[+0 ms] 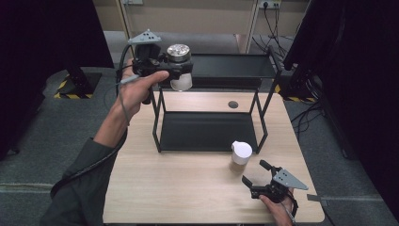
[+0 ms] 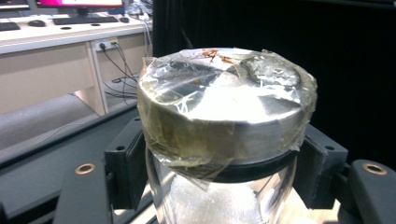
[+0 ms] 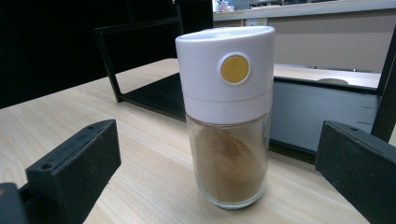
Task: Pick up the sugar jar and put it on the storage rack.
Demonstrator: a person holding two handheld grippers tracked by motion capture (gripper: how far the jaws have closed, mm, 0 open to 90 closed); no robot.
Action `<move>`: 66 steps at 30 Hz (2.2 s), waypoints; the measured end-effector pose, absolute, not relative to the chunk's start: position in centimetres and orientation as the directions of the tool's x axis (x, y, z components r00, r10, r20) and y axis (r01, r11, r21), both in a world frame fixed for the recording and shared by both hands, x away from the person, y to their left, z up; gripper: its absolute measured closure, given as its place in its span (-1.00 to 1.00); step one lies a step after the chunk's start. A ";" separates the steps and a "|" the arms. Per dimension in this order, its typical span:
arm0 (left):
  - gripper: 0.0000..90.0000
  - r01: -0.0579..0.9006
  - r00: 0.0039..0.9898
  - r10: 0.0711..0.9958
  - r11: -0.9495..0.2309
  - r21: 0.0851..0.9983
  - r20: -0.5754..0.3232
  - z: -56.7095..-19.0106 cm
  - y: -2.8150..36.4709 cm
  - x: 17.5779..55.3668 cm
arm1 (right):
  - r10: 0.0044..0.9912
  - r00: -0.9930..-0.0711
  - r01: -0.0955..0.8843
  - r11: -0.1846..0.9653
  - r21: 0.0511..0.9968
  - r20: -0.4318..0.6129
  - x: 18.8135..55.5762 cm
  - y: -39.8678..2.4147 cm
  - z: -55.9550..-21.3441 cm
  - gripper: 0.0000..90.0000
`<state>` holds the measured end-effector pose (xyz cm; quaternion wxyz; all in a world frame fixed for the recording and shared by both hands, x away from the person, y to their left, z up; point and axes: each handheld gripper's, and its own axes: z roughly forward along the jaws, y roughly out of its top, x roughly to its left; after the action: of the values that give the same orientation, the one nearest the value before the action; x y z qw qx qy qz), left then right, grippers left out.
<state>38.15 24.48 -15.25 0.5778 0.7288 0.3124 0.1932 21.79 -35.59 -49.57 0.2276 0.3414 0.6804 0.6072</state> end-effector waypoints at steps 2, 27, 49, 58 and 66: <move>-0.31 0.231 0.725 0.685 -0.137 0.963 -0.076 -15.2 24.4 38.3 | 0.741 -0.663 0.189 0.030 0.982 0.105 21.8 -35.6 -49.6 -0.99; -0.31 0.236 0.588 0.808 -0.119 0.965 -0.044 -14.8 21.7 41.1 | 0.737 -0.668 0.189 0.029 0.982 0.107 21.8 -35.6 -49.6 -0.99; -0.31 0.221 0.509 0.861 -0.116 0.968 -0.013 -16.2 20.0 43.1 | 0.731 -0.674 0.187 0.026 0.982 0.109 21.9 -35.7 -49.6 -0.99; -0.31 0.220 0.501 0.865 -0.122 0.968 -0.005 -16.7 19.8 43.5 | 0.728 -0.676 0.190 0.026 0.981 0.112 21.9 -35.7 -49.6 -0.99; -0.31 0.216 0.498 0.867 -0.130 0.968 0.005 -17.3 19.4 43.7 | 0.727 -0.677 0.190 0.027 0.981 0.111 21.9 -35.7 -49.6 -0.99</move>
<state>43.72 19.42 -17.33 0.5282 0.6856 0.3951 0.3080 21.89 -35.70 -49.58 0.2200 0.3361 0.6820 0.6111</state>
